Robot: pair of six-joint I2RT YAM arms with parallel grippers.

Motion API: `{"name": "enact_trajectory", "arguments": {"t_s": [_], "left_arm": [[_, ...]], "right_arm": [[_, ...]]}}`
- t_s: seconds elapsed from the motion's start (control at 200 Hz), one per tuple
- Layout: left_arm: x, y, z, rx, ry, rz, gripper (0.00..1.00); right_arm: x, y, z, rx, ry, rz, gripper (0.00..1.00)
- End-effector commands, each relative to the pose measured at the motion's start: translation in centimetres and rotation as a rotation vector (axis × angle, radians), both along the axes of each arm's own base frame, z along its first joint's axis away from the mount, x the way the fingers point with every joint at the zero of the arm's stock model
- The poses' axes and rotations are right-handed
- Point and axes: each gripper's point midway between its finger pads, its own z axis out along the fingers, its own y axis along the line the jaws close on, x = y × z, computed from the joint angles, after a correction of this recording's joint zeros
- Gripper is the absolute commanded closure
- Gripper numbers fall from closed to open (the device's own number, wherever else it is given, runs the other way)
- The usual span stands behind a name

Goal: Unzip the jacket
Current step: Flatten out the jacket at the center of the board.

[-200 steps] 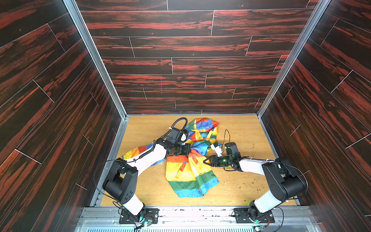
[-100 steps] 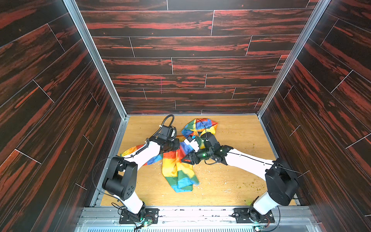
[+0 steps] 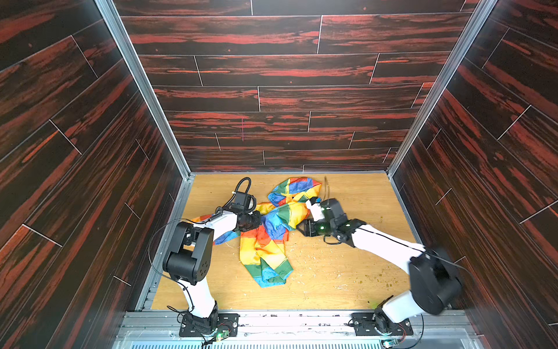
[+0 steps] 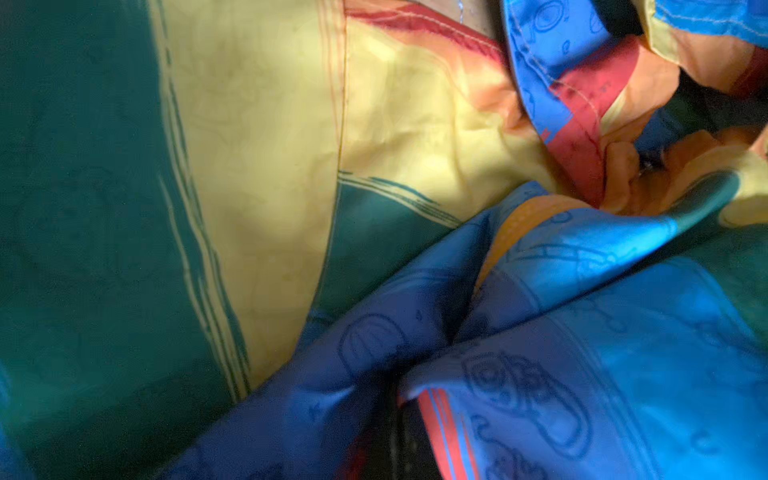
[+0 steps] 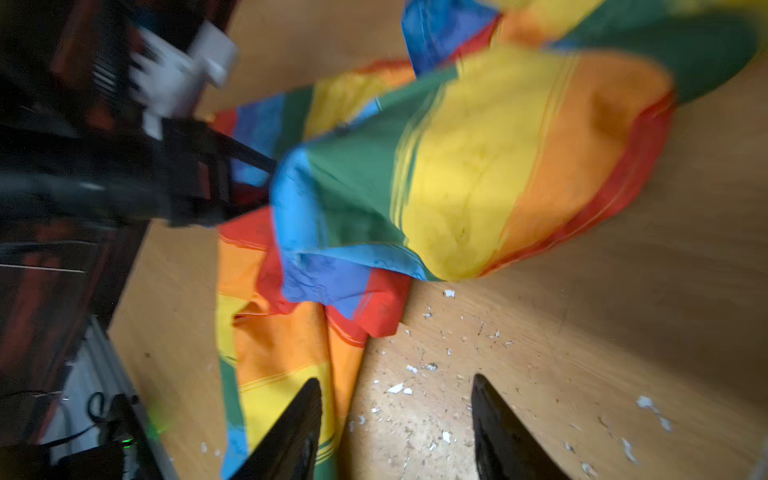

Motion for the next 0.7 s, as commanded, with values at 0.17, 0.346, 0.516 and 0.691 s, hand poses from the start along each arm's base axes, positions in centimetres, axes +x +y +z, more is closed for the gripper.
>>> {"name": "enact_trajectory", "arguments": {"t_s": [0.17, 0.346, 0.516, 0.691], "left_arm": [[0.6, 0.0, 0.8, -0.007, -0.017, -0.007, 1.0], [0.5, -0.1, 0.8, -0.011, -0.012, -0.015, 1.0], [0.5, -0.4, 0.7, -0.015, -0.002, -0.023, 1.0], [0.5, -0.4, 0.7, -0.02, -0.001, -0.024, 1.0]], "right_arm": [[3.5, -1.7, -5.2, -0.08, -0.035, -0.092, 0.39], [3.7, 0.1, -3.6, 0.149, -0.067, 0.012, 0.23], [4.3, 1.2, -3.3, 0.257, -0.073, 0.039, 0.25], [6.0, 0.0, -5.6, 0.237, -0.015, -0.046, 0.28]]}}
